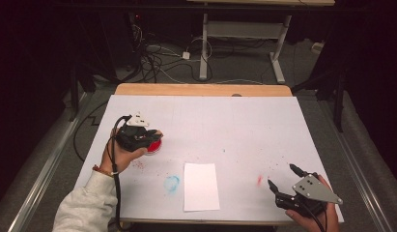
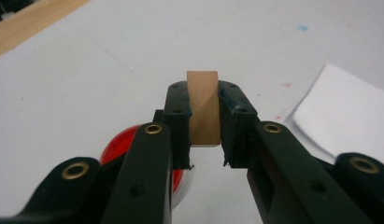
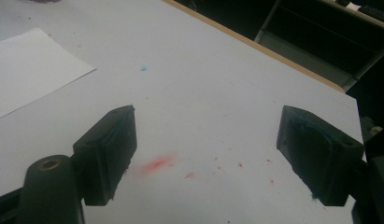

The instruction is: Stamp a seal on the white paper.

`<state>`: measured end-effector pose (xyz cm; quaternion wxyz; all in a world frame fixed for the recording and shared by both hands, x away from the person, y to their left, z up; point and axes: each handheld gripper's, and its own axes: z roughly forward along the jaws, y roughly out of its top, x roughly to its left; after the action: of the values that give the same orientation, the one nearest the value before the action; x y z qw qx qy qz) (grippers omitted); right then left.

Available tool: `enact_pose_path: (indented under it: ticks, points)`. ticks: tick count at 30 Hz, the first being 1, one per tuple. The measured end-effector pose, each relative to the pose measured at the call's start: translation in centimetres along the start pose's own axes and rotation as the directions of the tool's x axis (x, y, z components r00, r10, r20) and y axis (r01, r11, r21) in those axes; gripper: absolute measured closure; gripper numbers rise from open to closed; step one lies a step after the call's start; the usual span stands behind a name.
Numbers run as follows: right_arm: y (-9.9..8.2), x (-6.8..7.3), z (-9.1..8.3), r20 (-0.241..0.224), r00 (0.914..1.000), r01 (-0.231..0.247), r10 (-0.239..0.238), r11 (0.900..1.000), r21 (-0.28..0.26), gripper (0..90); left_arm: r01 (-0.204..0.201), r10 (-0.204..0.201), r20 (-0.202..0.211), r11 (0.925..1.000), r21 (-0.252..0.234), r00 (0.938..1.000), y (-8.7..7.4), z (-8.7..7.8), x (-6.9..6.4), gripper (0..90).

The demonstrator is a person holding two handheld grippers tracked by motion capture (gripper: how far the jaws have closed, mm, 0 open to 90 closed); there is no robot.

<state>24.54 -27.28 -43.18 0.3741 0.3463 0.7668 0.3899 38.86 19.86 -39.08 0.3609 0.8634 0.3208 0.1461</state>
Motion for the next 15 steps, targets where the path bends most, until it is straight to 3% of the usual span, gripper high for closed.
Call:
enact_pose_path:
  ticks: [3, 11, 15]
  points:
    - [0.0, 0.0, 0.1, -0.001, 1.0, 0.008, -0.008, 0.9999, 0.007, 20.7, -0.032, 0.034, 0.049, 0.999, -0.03, 0.9982, 0.4, -0.4, -0.9, 73.9]
    - [0.0, 0.1, 0.0, -0.002, 1.0, 0.007, -0.007, 1.0, 0.004, 20.7, -0.103, 0.107, 0.094, 0.9935, -0.05, 0.9898, 1.4, -0.7, -3.7, 73.9]
    - [0.0, 0.2, 0.1, -0.002, 1.0, 0.009, -0.009, 0.9999, 0.005, 20.7, -0.159, 0.162, 0.122, 0.9867, -0.036, 0.9793, 1.6, -0.4, -5.1, 73.9]
